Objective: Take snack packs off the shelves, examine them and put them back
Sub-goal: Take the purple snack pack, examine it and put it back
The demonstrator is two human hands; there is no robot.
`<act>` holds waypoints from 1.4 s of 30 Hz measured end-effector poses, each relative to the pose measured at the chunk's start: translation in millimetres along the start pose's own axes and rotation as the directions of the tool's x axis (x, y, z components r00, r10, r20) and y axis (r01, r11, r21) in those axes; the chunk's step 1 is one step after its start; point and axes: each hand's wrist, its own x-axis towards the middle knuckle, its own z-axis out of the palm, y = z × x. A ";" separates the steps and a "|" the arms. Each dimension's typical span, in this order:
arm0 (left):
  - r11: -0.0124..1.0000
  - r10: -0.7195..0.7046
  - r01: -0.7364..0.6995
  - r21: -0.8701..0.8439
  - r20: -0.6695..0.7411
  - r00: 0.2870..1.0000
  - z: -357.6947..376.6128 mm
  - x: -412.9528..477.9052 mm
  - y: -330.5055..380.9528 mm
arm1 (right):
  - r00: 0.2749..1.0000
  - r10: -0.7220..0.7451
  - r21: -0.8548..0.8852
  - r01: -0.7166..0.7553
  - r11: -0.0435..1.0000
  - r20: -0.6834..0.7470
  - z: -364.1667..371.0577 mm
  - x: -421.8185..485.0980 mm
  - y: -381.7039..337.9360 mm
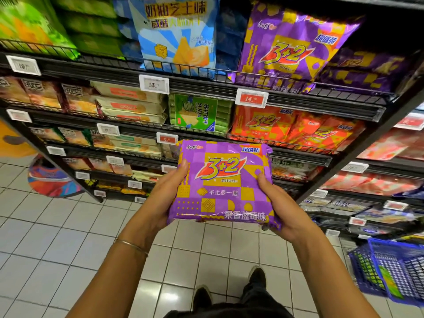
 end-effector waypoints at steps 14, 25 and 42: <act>0.974 0.089 -0.103 0.200 0.077 0.993 -18.1 2.4 -18.8 | 0.995 -0.006 -0.108 0.016 0.994 0.097 -18.2 3.0 -3.3; 0.825 0.372 -0.347 0.446 0.034 0.928 -16.6 -2.0 -8.5 | 0.953 -0.302 -0.577 0.261 0.774 0.025 -18.5 8.3 0.1; 0.978 0.169 -0.183 0.098 0.133 0.977 -17.8 0.0 -20.1 | 0.975 -0.195 -0.184 0.213 0.960 0.110 -19.9 3.7 -13.8</act>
